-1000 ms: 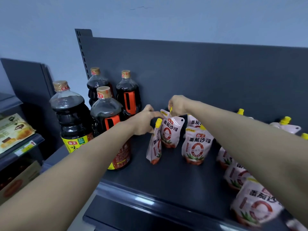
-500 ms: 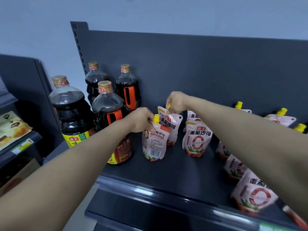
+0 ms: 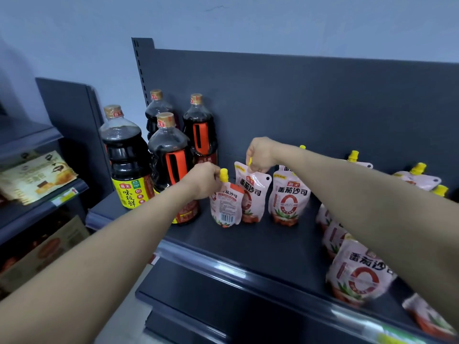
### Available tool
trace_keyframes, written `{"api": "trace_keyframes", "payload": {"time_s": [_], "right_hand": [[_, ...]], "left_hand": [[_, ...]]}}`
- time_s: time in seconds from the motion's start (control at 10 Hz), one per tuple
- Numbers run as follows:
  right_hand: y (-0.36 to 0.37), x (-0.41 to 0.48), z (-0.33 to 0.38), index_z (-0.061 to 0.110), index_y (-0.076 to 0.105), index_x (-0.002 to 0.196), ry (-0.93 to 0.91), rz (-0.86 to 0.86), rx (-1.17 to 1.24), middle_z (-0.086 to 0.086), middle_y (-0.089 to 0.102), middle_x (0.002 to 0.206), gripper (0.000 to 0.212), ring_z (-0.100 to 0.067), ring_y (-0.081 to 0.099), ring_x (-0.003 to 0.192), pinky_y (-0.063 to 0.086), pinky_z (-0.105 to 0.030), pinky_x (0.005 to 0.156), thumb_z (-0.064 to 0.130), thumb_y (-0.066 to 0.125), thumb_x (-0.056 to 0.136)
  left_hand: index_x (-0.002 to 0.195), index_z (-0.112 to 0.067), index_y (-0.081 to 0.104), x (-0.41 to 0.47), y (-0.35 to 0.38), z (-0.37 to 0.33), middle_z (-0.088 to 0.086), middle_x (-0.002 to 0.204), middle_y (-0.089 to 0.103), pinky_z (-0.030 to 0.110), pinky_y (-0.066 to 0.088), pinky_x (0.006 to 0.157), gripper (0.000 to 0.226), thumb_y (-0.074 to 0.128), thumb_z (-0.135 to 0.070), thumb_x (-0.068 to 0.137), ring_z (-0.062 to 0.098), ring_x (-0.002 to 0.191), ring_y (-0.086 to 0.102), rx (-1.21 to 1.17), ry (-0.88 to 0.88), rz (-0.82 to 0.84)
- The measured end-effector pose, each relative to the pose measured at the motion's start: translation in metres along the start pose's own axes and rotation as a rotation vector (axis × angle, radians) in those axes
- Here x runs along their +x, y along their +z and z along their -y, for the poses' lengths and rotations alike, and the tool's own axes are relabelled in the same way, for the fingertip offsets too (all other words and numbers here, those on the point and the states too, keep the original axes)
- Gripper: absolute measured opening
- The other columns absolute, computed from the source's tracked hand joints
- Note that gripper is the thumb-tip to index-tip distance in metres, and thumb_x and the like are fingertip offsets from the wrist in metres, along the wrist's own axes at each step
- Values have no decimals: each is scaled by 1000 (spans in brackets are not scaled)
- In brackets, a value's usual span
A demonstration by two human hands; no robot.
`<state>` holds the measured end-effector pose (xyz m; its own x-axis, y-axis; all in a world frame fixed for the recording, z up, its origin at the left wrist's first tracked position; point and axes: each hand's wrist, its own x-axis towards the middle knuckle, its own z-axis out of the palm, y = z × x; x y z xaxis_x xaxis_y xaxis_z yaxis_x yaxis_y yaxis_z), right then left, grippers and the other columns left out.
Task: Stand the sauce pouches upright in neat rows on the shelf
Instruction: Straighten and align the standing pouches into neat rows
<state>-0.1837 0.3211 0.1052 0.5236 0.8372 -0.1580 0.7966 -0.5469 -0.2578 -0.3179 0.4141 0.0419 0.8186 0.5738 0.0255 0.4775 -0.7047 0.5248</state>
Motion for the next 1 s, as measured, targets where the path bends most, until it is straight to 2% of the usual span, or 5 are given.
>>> {"api": "trace_keyframes", "payload": {"time_s": [0.2, 0.5, 0.6, 0.7, 1.0], "right_hand": [[-1, -17, -8, -1, 67, 111, -17, 33, 13, -2, 58, 69, 29, -9, 51, 52, 46, -18, 42, 6, 67, 83], [-7, -46, -41, 4, 68, 111, -5, 39, -58, -1, 64, 69, 28, -12, 57, 53, 47, -20, 50, 8, 66, 84], [-6, -56, -53, 5, 68, 115, -21, 90, -138, -8, 72, 96, 29, -19, 62, 70, 56, -28, 72, 11, 65, 87], [-8, -61, -64, 7, 67, 114, -4, 27, -104, -3, 61, 77, 31, -11, 54, 54, 47, -22, 51, 8, 66, 83], [-1, -65, -78, 6, 67, 116, -78, 30, -114, -4, 59, 87, 31, -18, 56, 73, 50, -24, 68, 12, 68, 86]], "left_hand": [[72, -21, 49, -18, 3, -19, 2, 91, 56, 32, 47, 80, 42, 68, -59, 72, 23, 85, 57, -100, -172, 48], [135, -15, 23, -39, 15, -31, 13, 87, 52, 31, 44, 56, 69, 57, 6, 78, 24, 72, 52, -185, -210, -9], [98, -7, 50, -43, 20, -32, 10, 85, 54, 27, 40, 58, 34, 63, 8, 70, 23, 78, 50, -83, -212, -74], [72, -8, 55, -42, 25, -34, 7, 71, 55, 27, 42, 59, 14, 63, 4, 73, 22, 69, 49, -91, -177, -156], [65, -11, 63, -50, 35, -58, -1, 68, 61, 12, 45, 62, 25, 63, 10, 79, 6, 64, 53, -179, 17, -68]]}}
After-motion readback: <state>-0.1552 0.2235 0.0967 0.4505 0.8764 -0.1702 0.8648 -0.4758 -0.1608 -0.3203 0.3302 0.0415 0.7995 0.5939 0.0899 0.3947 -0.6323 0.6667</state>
